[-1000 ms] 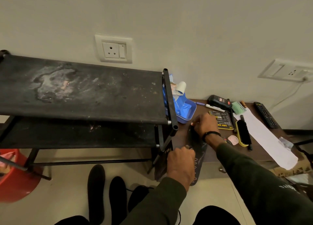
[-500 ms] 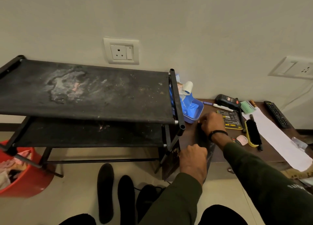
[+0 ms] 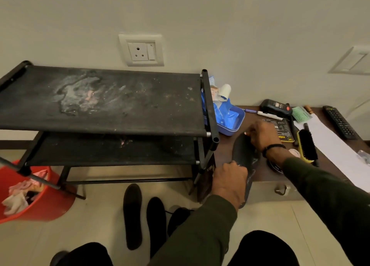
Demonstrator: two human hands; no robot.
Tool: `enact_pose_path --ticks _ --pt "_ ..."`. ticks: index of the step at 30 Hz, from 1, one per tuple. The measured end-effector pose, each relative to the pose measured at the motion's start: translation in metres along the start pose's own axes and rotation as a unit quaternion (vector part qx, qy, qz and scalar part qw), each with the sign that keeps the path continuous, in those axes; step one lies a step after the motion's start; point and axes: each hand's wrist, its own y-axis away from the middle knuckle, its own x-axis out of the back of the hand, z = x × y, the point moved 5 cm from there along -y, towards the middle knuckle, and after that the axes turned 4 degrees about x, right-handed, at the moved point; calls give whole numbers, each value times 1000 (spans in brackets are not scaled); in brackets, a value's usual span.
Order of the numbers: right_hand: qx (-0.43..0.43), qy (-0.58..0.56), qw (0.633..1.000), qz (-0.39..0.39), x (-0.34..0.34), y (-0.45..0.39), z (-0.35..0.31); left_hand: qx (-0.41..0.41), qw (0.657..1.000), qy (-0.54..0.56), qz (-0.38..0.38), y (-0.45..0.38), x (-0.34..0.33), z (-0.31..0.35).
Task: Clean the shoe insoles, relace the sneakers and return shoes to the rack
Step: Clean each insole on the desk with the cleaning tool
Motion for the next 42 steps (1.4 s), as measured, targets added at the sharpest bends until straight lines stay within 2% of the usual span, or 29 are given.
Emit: enact_pose_path --ticks 2,4,6,11,16,20,22,27,30,32,35,37,39,42 --pt "12 -8 1000 -6 2 29 3 8 1000 -2 8 -2 -2 -1" --pt "69 -4 997 -26 5 56 4 7 1000 3 12 -4 -3 0" --pt "91 3 995 -40 4 54 8 8 1000 7 11 -6 -4 0" --pt "0 -9 1000 -21 9 7 12 20 1000 -4 3 -3 -3 1" --pt "-53 -51 997 8 4 66 7 31 999 12 12 -2 0 1" --pt "49 -78 995 -25 -2 143 -13 30 999 13 26 -2 -3 0" --pt "70 -87 993 -25 -1 144 -11 25 999 14 28 -4 -4 0" --pt "-57 -59 997 12 -1 68 16 23 999 23 12 -3 -5 1" --pt "-77 -49 996 25 -4 73 12 28 999 22 11 -3 -4 0" --pt "-51 -66 996 35 -7 105 0 29 999 16 12 -3 -3 0" --pt "46 -83 995 26 -10 159 -31 26 999 9 35 -4 -4 -2" --pt "82 -88 993 15 -11 160 -33 18 999 7 39 -5 -6 -2" --pt "46 -78 995 35 -6 124 -21 6 999 -3 35 -7 -9 -1" --pt "-65 -84 994 37 2 46 6 1 1000 1 30 -7 -15 -4"
